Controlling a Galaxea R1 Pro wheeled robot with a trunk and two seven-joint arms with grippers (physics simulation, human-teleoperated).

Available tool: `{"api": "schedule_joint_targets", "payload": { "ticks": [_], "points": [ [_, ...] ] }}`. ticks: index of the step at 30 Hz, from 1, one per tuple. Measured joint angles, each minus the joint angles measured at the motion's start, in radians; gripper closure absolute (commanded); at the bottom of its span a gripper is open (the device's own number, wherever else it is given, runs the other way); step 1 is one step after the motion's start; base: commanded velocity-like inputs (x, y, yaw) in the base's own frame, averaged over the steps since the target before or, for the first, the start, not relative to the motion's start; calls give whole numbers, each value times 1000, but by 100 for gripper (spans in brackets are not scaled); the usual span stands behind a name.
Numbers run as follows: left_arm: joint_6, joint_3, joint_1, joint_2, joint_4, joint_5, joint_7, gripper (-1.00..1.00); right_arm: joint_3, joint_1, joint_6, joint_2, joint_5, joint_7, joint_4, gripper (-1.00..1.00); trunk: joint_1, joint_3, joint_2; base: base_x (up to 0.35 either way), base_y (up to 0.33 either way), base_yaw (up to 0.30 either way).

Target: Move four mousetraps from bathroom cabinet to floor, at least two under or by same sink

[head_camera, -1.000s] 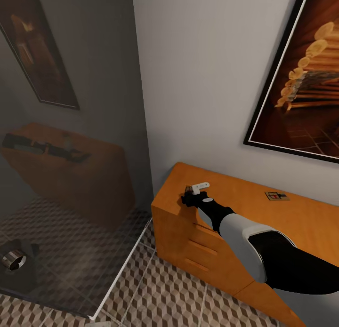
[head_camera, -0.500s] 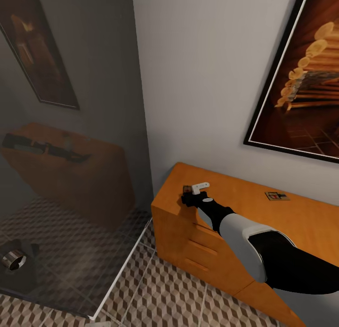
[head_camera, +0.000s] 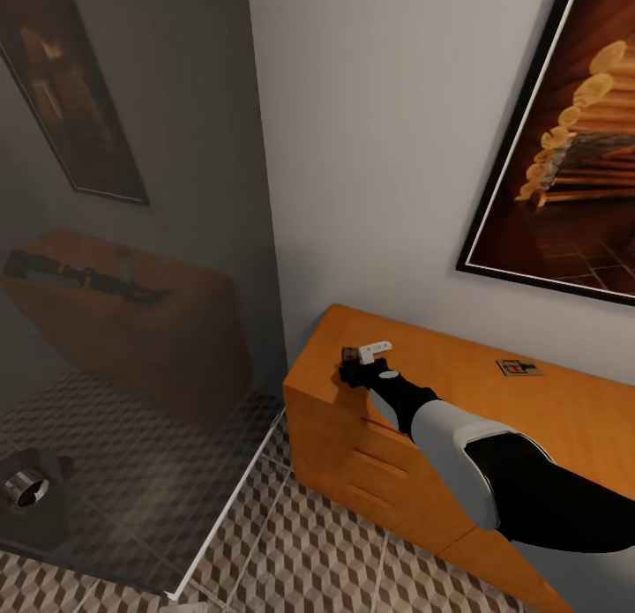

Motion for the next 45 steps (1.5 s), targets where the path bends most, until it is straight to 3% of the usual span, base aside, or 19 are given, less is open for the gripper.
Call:
{"api": "schedule_joint_targets", "payload": {
  "ticks": [34,45],
  "points": [
    [0,0,0,0,0,0,0,-100,2,1,0,0,1,66,-37,100,0,0,0,0,0,0],
    [0,0,0,0,0,0,1,-100,4,0,36,0,2,81,-128,100,0,0,0,0,0,0]
  ]
}}
